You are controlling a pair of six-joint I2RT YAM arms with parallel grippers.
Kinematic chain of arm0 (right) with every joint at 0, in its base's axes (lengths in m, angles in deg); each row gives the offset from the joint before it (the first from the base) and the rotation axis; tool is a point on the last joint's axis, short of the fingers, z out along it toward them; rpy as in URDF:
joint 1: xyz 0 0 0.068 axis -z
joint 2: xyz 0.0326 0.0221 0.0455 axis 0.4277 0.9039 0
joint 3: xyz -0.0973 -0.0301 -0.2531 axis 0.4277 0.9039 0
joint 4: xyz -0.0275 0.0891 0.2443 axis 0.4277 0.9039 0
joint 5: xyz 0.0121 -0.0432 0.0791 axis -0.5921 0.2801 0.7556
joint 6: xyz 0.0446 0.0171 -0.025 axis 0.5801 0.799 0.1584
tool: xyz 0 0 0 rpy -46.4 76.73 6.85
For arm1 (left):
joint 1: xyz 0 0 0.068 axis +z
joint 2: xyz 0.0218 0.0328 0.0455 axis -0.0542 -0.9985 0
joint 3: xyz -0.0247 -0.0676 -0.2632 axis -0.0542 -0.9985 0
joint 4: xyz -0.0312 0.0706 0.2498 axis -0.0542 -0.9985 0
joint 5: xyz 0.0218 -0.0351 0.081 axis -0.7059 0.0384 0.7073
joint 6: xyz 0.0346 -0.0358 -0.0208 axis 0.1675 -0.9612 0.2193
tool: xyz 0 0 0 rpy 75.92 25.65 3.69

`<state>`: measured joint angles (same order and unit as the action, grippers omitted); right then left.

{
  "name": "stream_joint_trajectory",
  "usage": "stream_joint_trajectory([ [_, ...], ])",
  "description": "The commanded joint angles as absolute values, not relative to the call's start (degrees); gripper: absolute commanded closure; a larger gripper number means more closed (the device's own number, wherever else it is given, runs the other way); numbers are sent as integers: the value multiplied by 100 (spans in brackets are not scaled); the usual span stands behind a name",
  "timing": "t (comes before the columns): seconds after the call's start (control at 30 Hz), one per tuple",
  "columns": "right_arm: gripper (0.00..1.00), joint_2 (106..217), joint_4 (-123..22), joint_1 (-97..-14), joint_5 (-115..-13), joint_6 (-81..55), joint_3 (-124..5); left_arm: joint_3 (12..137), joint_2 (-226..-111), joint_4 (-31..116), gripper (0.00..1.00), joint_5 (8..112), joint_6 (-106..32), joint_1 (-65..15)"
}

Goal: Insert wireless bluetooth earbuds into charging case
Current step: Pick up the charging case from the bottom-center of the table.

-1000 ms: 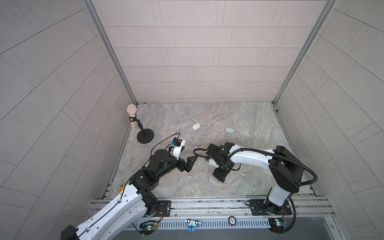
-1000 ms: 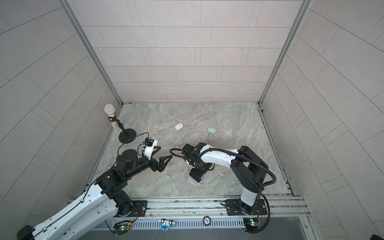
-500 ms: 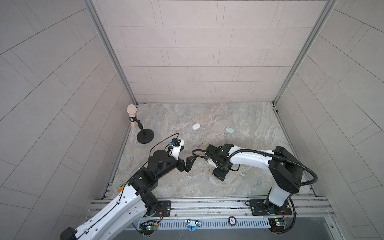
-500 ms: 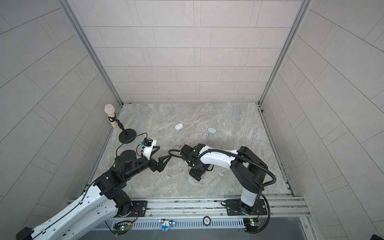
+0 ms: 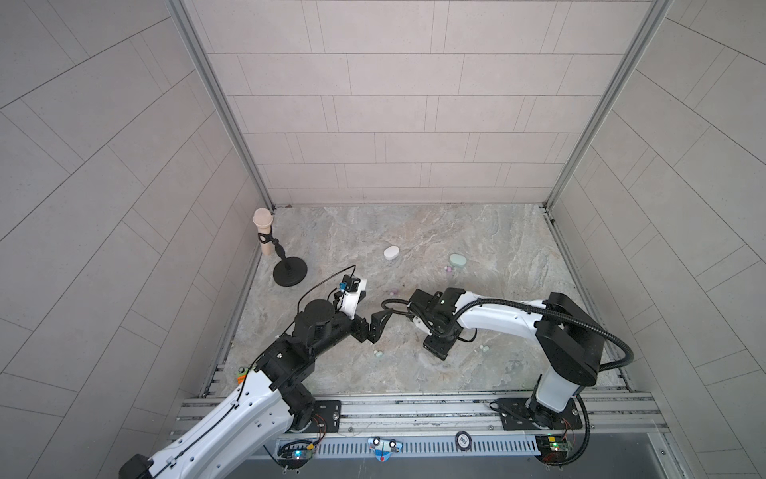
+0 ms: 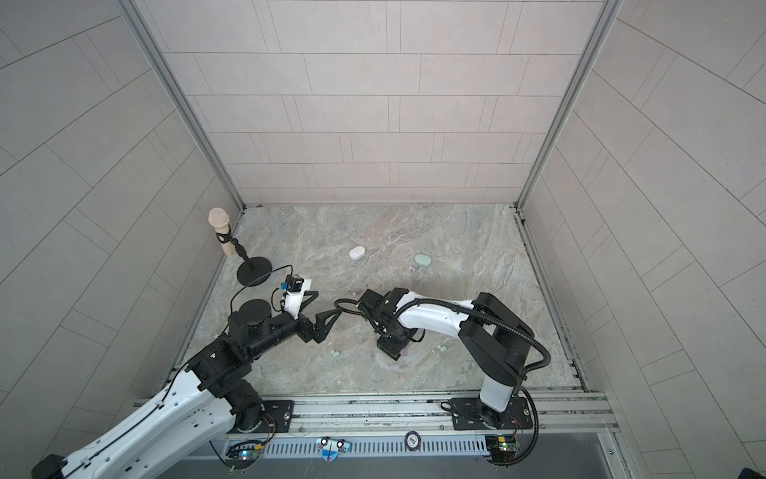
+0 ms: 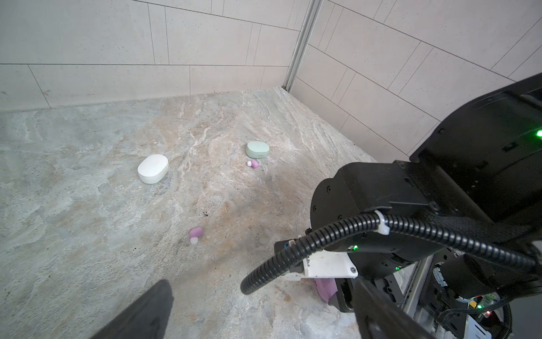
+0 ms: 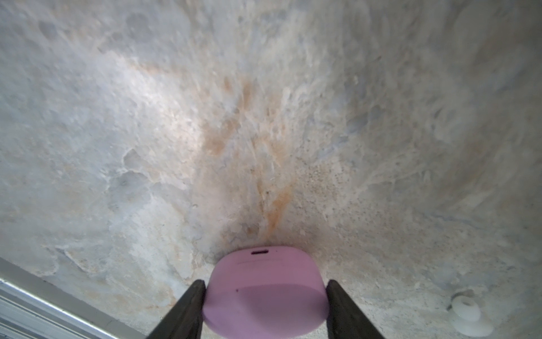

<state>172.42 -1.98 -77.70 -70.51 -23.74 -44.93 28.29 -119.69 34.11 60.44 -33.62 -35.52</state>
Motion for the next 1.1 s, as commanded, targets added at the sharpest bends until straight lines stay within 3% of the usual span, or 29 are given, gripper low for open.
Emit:
stream_joint_trajectory([
  [0.0, 48, 17179, -119, -7748, -7153, -2109, -4423, 2792, -11884, 3357, 0, 6148, -3284, -3521],
  [0.37, 55, 15886, 517, -6678, -6886, -774, -4641, 2723, -12090, 3822, 0, 5952, -2821, -3633],
  [0.73, 55, 14920, 1517, -6154, -6498, 355, -5663, 3127, -14068, 5209, 0, 5739, -1569, -4693],
  [1.07, 56, 14314, 948, -6203, -5910, 1206, -5554, 3608, -15342, 6382, 0, 5067, -1092, -4899],
])
